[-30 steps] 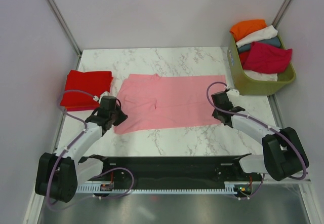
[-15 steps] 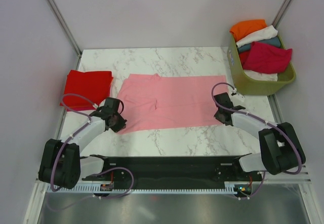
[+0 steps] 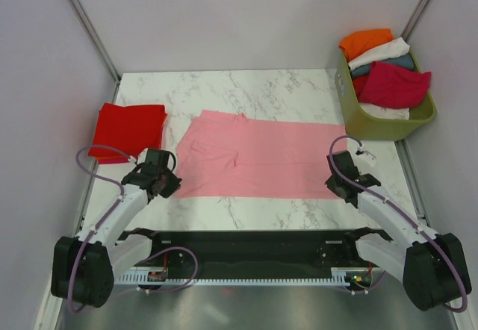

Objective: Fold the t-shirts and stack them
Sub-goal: Fold the tshirt

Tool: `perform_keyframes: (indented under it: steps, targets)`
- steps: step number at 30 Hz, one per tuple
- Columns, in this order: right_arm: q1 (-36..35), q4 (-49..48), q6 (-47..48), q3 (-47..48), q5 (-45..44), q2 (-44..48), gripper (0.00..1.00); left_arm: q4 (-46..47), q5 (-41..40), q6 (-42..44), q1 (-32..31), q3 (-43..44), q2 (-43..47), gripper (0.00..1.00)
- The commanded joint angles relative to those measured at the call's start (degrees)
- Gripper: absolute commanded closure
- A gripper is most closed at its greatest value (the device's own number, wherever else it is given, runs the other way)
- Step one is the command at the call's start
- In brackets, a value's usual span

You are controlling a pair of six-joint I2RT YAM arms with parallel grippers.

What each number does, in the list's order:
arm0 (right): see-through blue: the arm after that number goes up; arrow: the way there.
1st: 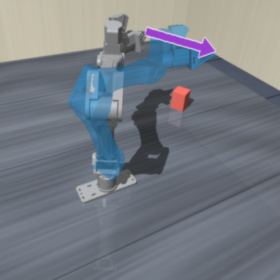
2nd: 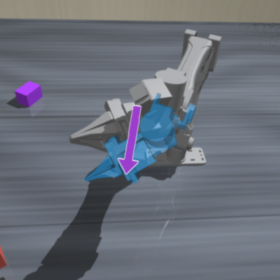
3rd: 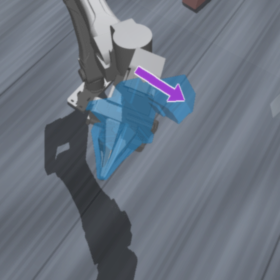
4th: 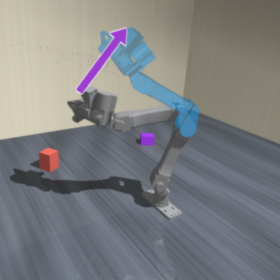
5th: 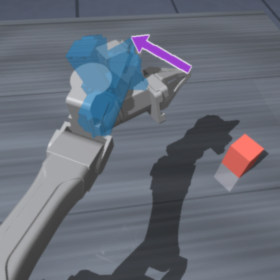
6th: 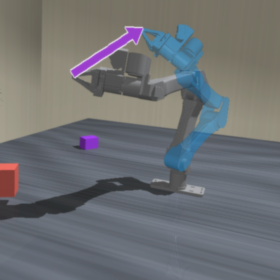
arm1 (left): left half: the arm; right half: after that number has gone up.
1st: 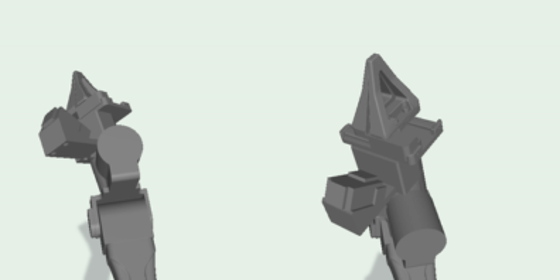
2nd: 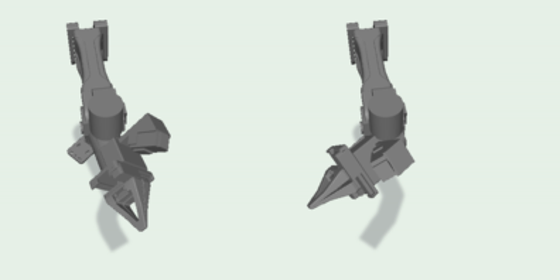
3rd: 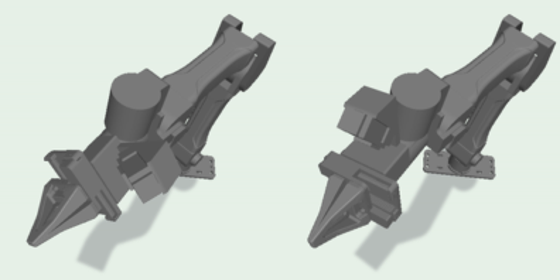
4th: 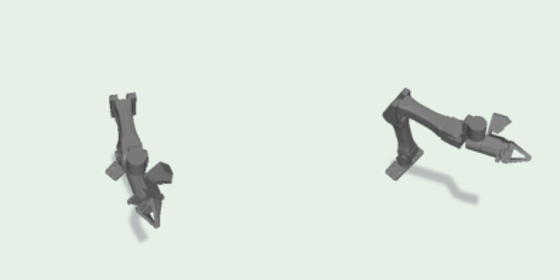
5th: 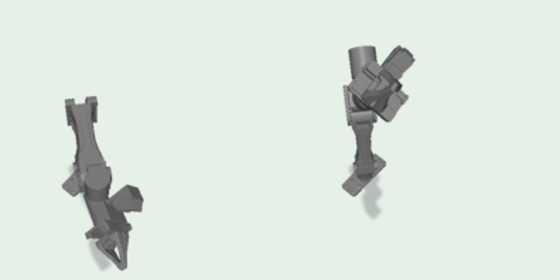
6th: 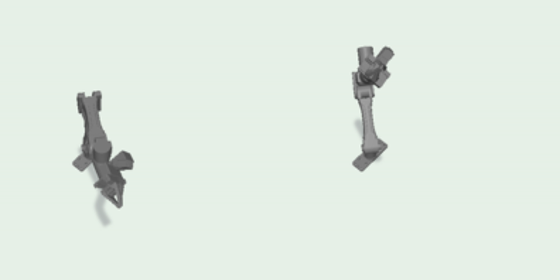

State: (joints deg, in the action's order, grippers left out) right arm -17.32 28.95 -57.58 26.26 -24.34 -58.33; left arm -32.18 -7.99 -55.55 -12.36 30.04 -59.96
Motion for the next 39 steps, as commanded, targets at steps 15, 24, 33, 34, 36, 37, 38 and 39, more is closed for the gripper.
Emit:
perform_keyframes:
  steps: [15,24,33,34,36,37,38,39]
  targets:
    - [0.2,-17.1,24.3,19.3,20.1,-9.3,0.73,22.4,6.0,19.9,0.0,25.0,-17.0,0.36]
    - [0.3,-20.5,25.0,19.4,23.6,-11.0,0.68,17.4,6.4,27.3,0.8,53.6,-44.9,0.25]
    - [0.3,-22.7,25.7,19.1,27.6,-11.1,0.66,13.7,10.2,36.9,0.9,73.7,-64.7,0.32]
    - [0.2,-22.7,25.9,19.1,27.7,-11.2,0.66,12.2,10.0,37.1,0.8,75.6,-65.5,0.32]
    - [0.2,-22.8,26.2,18.9,27.8,-11.5,0.65,11.0,9.8,37.2,0.9,76.7,-67.6,0.32]
    - [0.2,-22.8,26.2,18.8,27.9,-11.6,0.64,9.8,9.7,37.1,0.8,77.7,-68.2,0.32]
    - [0.2,-22.9,26.2,18.7,28.0,-11.7,0.64,9.2,9.7,36.7,0.8,78.1,-69.1,0.32]
    - [0.3,-23.0,26.2,18.7,28.2,-11.7,0.63,8.6,9.7,36.6,0.8,78.3,-69.6,0.32]
